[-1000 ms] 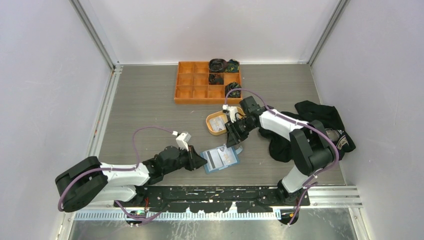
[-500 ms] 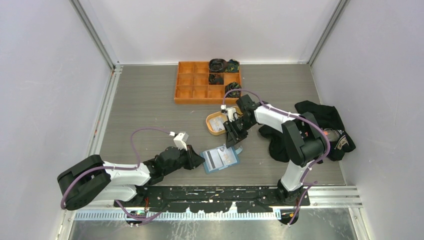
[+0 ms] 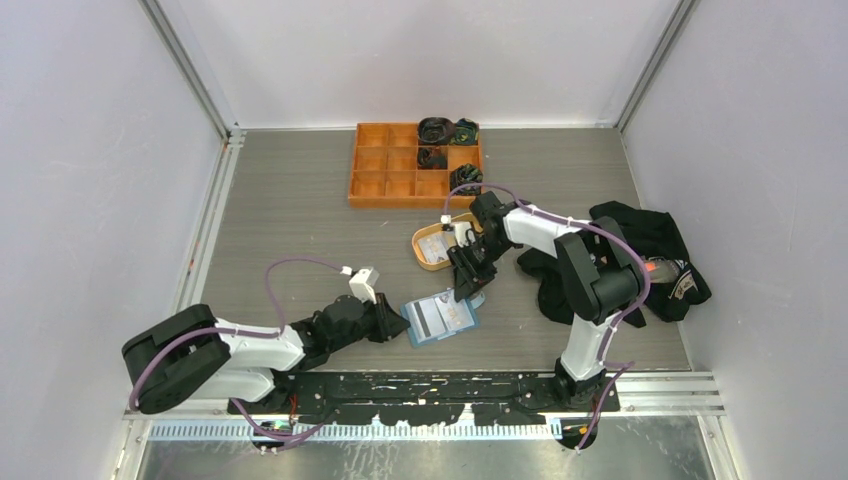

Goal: Put the credit cards into the card holder
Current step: Turn over the card slot in the card holder.

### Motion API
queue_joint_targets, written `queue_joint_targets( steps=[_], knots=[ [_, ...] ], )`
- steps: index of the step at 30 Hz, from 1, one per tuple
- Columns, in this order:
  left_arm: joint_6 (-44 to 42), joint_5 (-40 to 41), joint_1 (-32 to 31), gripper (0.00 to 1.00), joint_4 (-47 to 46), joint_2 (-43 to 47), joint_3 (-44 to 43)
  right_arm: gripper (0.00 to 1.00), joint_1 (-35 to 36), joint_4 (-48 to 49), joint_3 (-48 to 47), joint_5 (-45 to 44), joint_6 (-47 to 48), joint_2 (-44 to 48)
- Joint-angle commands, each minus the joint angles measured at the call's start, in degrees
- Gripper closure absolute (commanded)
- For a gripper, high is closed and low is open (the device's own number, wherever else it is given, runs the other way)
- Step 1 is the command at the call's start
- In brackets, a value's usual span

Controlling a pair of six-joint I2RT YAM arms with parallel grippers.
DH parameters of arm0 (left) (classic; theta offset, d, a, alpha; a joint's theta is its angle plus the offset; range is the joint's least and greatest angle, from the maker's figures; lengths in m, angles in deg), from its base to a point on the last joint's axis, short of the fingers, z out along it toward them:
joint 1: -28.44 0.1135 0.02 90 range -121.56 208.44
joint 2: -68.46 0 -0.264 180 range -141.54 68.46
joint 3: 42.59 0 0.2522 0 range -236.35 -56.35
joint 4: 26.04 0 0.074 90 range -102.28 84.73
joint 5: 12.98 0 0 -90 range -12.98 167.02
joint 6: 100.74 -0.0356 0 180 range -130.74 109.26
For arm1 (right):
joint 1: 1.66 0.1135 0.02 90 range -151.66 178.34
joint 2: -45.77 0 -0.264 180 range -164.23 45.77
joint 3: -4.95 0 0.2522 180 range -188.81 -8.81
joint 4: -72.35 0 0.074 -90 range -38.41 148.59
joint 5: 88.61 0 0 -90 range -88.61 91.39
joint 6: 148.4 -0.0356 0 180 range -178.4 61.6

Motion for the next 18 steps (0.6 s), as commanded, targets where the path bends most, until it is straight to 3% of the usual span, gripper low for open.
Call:
queue_joint_targets(
  steps=[1, 11, 18],
  knots=[
    [-0.1, 1.0, -0.3, 0.85, -2.8, -1.5, -1.1, 0.59, 0.0, -1.3, -2.4, 3.7, 0.2, -0.5],
    [-0.1, 0.8, -0.5, 0.85, -3.7, -2.9, -1.4, 0.61, 0.0, -1.8, -2.8, 7.0, -0.7, -1.5],
    [-0.2, 0.9, -0.6, 0.84, -3.7, -2.0, -1.0, 0.6, -0.5, 0.6, -1.8, 0.9, -2.5, 0.4]
  ],
)
